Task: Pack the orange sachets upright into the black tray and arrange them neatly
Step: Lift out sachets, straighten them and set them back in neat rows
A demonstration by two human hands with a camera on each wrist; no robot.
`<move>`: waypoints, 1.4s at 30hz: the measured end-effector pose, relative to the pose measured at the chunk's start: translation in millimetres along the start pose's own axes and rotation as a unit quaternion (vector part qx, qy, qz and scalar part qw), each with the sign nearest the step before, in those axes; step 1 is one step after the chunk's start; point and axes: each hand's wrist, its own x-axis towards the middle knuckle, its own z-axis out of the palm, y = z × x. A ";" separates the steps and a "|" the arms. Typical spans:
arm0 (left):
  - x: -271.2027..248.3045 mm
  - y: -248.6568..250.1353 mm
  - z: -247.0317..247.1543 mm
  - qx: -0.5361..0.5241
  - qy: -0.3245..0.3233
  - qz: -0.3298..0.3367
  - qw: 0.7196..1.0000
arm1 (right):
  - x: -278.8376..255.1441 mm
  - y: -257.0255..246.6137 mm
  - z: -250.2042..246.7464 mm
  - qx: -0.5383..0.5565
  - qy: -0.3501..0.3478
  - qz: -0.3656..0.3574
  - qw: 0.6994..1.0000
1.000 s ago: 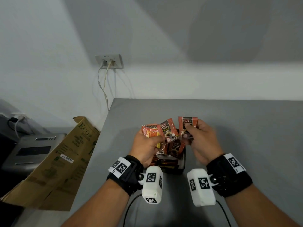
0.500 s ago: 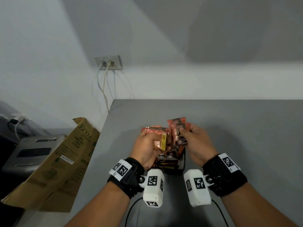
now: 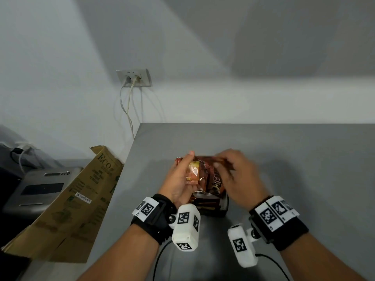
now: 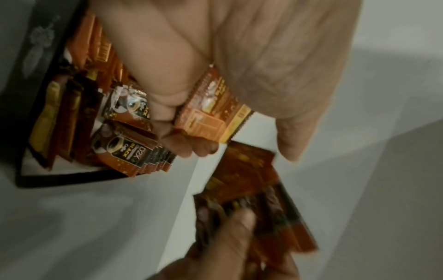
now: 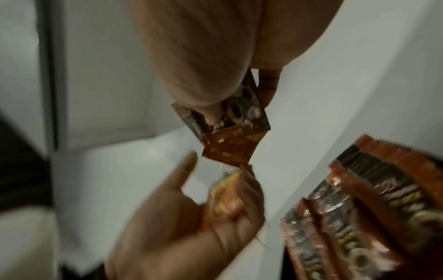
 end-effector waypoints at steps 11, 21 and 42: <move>4.5 6.0 -3.5 0.131 0.001 0.085 0.988 | 2.6 -10.3 -2.4 0.106 -0.102 0.161 0.976; -2.6 8.5 -6.8 0.043 -0.001 0.000 0.999 | 7.0 0.5 -6.4 0.432 0.006 0.341 0.835; 7.7 11.1 -11.3 0.166 0.011 0.091 0.982 | -0.1 -5.4 -7.8 0.261 -0.083 0.202 0.940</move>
